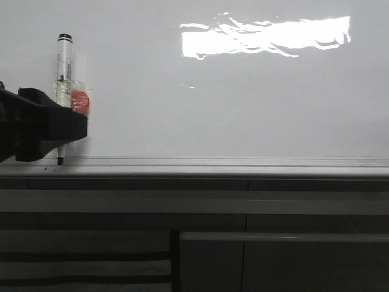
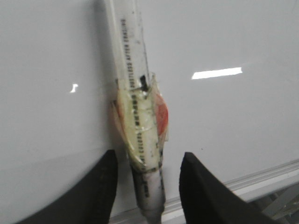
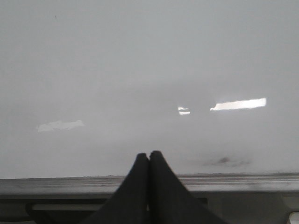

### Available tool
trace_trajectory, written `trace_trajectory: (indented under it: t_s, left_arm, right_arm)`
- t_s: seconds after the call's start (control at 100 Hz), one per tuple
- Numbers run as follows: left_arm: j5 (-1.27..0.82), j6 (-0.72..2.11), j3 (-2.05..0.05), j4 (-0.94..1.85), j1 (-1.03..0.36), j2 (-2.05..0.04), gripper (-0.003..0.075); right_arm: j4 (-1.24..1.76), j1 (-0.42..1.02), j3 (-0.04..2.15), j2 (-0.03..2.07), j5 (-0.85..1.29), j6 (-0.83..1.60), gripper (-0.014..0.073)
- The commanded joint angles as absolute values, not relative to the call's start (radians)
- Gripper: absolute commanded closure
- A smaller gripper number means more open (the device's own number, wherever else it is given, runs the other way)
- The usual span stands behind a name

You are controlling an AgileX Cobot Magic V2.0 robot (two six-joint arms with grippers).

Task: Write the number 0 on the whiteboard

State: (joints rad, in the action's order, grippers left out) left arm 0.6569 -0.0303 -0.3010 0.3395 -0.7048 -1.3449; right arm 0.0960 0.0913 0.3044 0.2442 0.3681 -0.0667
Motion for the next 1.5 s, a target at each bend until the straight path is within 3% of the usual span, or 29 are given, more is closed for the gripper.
trace_trajectory:
  t_s: [0.0, 0.09, 0.21, 0.43, 0.69, 0.91, 0.96, 1.04, 1.14, 1.19, 1.49]
  left_arm:
    - [0.730, -0.040, -0.326, 0.335, -0.713, -1.344, 0.0441]
    - [0.730, -0.040, -0.326, 0.335, -0.713, -1.354, 0.0538]
    - [0.725, -0.040, -0.326, 0.313, -0.713, -1.356, 0.0743]
    - [0.686, -0.040, -0.326, 0.244, -0.713, -1.356, 0.0740]
    - [0.716, -0.040, -0.343, -0.276, -0.713, -1.310, 0.0740]
    - [0.540, -0.040, -0.460, -0.676, -0.723, -1.268, 0.0740]
    - [0.486, -0.040, -0.492, -0.749, -0.731, -1.266, 0.0740]
    - [0.417, -0.040, -0.540, -0.864, -0.746, -1.266, 0.0739]
    - [0.372, -0.040, -0.583, -0.936, -0.765, -1.266, 0.0740]
    - [0.358, -0.040, -0.600, -0.949, -0.768, -1.266, 0.0740]
    - [0.312, -0.040, -0.661, -0.989, -0.770, -1.266, 0.0740]
  right_arm:
    - [0.095, 0.094, 0.329, 0.261, 0.283, -0.060, 0.0663]
    - [0.095, 0.094, 0.329, 0.261, 0.283, -0.060, 0.0663]
    - [0.095, 0.094, 0.329, 0.261, 0.283, -0.060, 0.0663]
    - [0.095, 0.152, 0.332, 0.261, 0.285, -0.054, 0.0663]
    - [0.097, 0.348, 0.447, 0.321, 0.398, 0.294, 0.0663]
    - [0.097, 0.499, 0.564, 0.480, 0.452, 0.343, 0.0655]
    - [0.097, 0.531, 0.585, 0.514, 0.450, 0.352, 0.0628]
    - [0.097, 0.582, 0.618, 0.569, 0.448, 0.355, 0.0492]
    - [0.097, 0.634, 0.641, 0.627, 0.448, 0.360, 0.0263]
    - [0.097, 0.659, 0.645, 0.653, 0.448, 0.360, 0.0205]
    - [0.097, 0.812, 0.650, 0.789, 0.307, 0.362, 0.0267]
